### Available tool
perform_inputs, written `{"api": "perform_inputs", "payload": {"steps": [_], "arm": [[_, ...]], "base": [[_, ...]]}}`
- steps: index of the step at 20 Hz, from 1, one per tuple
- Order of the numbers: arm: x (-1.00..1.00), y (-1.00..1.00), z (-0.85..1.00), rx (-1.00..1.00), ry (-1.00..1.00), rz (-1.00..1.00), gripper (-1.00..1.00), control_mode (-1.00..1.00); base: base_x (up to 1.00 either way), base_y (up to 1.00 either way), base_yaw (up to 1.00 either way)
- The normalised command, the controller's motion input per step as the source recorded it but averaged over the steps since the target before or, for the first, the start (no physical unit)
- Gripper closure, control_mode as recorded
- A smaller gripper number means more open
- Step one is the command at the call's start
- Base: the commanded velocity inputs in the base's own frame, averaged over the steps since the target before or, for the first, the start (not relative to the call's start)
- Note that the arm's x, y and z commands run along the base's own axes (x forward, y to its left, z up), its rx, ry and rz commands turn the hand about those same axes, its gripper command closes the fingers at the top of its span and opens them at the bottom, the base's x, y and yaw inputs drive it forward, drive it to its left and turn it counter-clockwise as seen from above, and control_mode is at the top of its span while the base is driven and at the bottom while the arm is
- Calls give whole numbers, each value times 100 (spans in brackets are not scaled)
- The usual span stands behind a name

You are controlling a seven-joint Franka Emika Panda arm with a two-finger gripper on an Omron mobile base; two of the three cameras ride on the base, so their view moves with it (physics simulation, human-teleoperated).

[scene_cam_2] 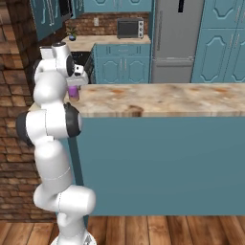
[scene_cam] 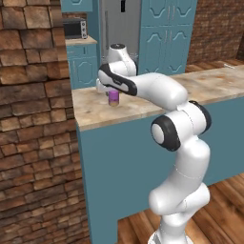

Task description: Four empty soda cans are scattered around the kitchen. Gather all the cans and cluster them next to the stove for recycling.

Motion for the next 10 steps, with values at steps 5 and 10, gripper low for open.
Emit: {"api": "perform_inputs", "payload": {"steps": [5,10], "arm": [[0,0,0,0,3,-1,100,-100],[-8,0,3,0,-2,0,100,-100]], "base": [[0,0,0],[0,0,0]]}}
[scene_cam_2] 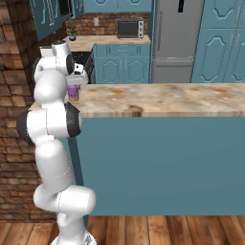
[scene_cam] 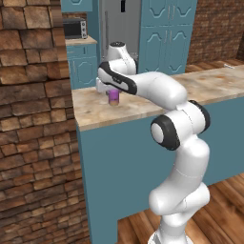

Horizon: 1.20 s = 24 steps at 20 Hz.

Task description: Four empty soda cans are scattered around the kitchen. Gather all the cans and cluster them next to the stove for recycling.

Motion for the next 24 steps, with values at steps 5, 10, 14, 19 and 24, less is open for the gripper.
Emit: {"api": "perform_inputs", "payload": {"steps": [5,10,14,19,24], "arm": [[-31,-9,27,0,-8,-1,100,-100],[-41,-12,17,0,-1,-4,100,-100],[-57,-13,1,0,-3,-4,100,-100],[-57,-19,9,1,-2,-3,100,-100],[-56,-28,11,3,0,-2,100,-100]], "base": [[0,0,0],[0,0,0],[0,0,0],[0,0,0],[0,0,0]]}}
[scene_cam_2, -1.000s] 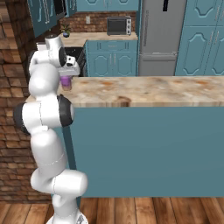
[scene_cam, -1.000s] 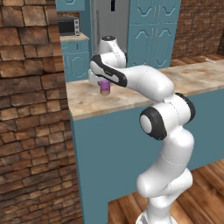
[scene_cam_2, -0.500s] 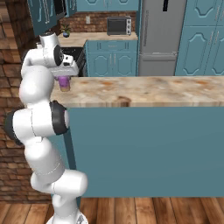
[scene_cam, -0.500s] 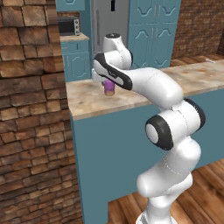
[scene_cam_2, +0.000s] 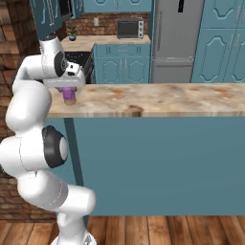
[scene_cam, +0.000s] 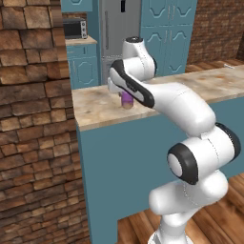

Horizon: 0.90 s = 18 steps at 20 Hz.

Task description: Four empty soda cans are scattered around the kitchen. Gather all the cans and cluster them next to the stove for recycling.

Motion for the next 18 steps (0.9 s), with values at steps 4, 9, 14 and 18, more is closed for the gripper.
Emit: {"api": "perform_inputs", "payload": {"steps": [4,9,14,18], "arm": [[-61,-20,2,1,-4,0,100,-100],[-59,-17,5,0,-4,0,100,-100],[-54,-20,7,0,-4,0,100,-100],[-42,-21,8,0,-1,0,100,-100]], "base": [[0,0,0],[0,0,0],[0,0,0],[0,0,0]]}}
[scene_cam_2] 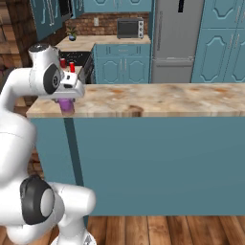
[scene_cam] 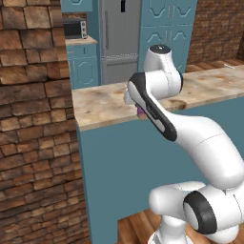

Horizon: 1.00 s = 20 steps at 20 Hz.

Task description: Four empty soda cans are scattered around the kitchen. Gather all the cans and cluster them next to the stove for recycling.

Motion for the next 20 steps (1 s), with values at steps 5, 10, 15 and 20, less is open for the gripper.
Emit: {"api": "perform_inputs", "payload": {"steps": [5,10,15,20], "arm": [[-34,-23,8,0,0,0,100,-100],[-26,-28,8,0,0,0,100,-100],[-27,-29,5,0,0,0,100,-100],[-28,-23,1,1,0,0,100,-100]], "base": [[0,0,0],[0,0,0],[0,0,0],[0,0,0]]}}
